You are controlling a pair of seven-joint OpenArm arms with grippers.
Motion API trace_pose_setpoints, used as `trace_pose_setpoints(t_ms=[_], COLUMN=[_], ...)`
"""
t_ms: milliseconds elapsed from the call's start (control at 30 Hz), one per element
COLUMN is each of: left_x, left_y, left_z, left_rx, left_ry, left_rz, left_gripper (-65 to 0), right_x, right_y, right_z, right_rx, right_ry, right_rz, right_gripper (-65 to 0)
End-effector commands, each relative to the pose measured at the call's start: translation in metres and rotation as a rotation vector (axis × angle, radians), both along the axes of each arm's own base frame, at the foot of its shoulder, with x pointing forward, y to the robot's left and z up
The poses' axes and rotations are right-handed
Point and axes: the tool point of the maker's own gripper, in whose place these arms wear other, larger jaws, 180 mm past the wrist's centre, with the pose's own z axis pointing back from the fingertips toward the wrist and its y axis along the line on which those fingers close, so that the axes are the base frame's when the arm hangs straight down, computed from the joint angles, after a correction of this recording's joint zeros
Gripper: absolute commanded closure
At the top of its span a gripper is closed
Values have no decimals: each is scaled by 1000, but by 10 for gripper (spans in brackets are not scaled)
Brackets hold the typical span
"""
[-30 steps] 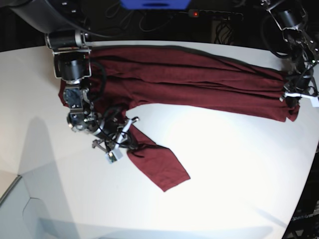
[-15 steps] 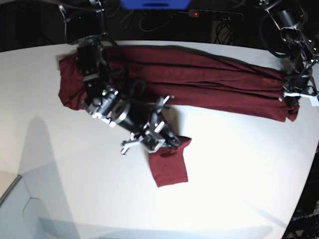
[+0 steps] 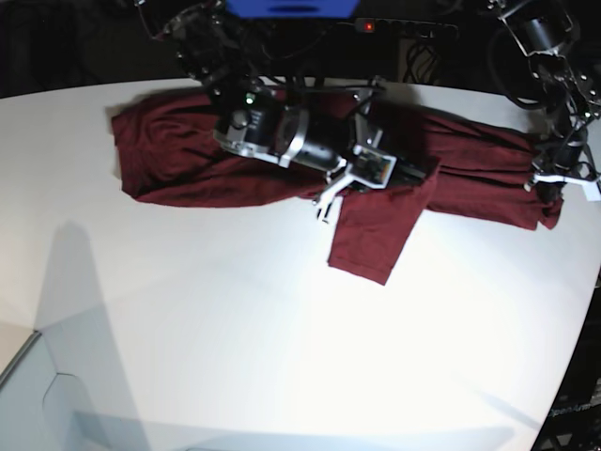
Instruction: Layout the t-shirt on the table in an organized manner, then fold the t-shirt properly
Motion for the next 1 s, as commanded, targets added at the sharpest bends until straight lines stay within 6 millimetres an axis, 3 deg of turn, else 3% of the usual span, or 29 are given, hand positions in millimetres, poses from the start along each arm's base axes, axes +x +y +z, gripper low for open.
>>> trace_pose_setpoints(t_ms=[0,200,367,433,533,667,800,967], left_x=[-14,-14,-15,-15,-15,-13,-6,11], left_y=[-2,-2,1,1,1,0,-6,-14], left_z=[-15,-15,-14,-14,-13,-11,5,65], left_rx=[1,1,6,6,6,10,36,87], left_ry=[92,93,92,92,92,84,39,-138], left_rz=[-21,-21,-18,-18,-17,-19,-35,-30], left_gripper=[-5,-6,-15,-65,-168,-282,-319,-318], right_x=[1,-8,-18,-23,-22,-12,4,14], right_y=[4,7,8,3,1,-14,-34,-60], right_z=[10,-17,-25,-30,-22,-13,-12,-24], right_rx=[45,6,-20,-36,-26,-25,-24,-41], right_ry=[-11,57,64,66,45,14,13,49], right_rz=[5,26,60,67,61,21,-59,-151], right_gripper=[0,-4,-167,-240,-307,-336,-336,-336])
